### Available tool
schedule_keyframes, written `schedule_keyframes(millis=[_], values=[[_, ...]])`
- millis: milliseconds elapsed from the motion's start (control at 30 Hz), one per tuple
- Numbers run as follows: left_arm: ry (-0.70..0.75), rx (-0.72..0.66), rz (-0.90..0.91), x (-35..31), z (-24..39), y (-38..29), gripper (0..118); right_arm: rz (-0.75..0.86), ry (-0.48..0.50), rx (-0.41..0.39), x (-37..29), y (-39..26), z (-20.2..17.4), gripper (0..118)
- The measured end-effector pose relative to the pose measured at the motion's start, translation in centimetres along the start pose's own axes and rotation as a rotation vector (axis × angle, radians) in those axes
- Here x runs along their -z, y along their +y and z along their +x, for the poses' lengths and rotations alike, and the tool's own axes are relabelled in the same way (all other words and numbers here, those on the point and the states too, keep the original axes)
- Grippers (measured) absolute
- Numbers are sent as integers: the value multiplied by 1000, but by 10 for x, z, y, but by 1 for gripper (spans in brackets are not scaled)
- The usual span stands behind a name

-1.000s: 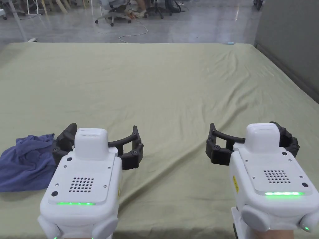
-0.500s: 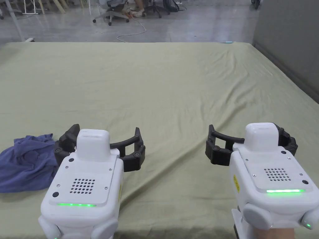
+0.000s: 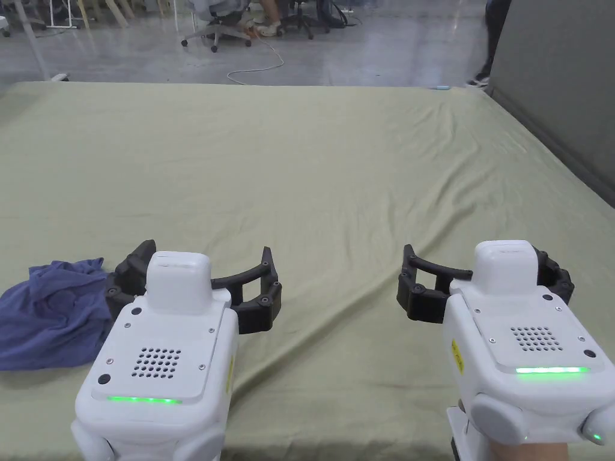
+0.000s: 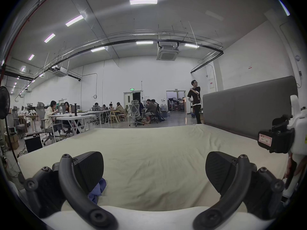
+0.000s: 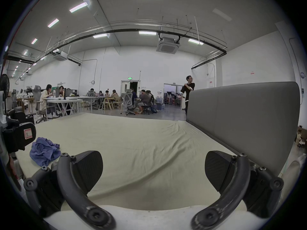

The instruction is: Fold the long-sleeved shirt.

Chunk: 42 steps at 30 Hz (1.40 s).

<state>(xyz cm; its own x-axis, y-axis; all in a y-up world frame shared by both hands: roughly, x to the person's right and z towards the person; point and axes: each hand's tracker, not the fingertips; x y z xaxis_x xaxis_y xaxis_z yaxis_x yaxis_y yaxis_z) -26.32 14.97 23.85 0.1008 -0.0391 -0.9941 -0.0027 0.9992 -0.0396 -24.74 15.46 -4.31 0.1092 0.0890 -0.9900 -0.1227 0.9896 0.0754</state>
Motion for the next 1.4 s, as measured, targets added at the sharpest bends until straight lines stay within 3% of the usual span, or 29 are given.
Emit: schedule_keyframes(millis=[833, 867, 933, 967, 1067, 1200, 1300, 1400], values=[[4, -32, -34, -1, 0, -1, 116, -10, -6, 15, 3, -3, 3, 115], [11, -65, -68, -3, -1, 1, 104, -19, 4, 32, 3, -4, 4, 102], [2, -71, -76, -3, -1, 3, 8, -24, 6, 31, 4, -4, 3, 5], [41, -23, -75, -2, 3, 1, 0, -42, -49, 9, 6, -5, 1, 0], [-5, 32, -73, -3, 9, -1, 0, -58, 30, 58, 1, -6, 9, 0], [0, 23, -63, -3, 12, -1, 0, -36, -9, 39, -2, -5, 7, 0], [38, 21, -53, -5, 2, 4, 0, -28, 28, 43, -2, 2, -4, 0], [166, 37, -47, -15, -26, 7, 0, 0, 134, 45, 8, 11, -39, 0]])
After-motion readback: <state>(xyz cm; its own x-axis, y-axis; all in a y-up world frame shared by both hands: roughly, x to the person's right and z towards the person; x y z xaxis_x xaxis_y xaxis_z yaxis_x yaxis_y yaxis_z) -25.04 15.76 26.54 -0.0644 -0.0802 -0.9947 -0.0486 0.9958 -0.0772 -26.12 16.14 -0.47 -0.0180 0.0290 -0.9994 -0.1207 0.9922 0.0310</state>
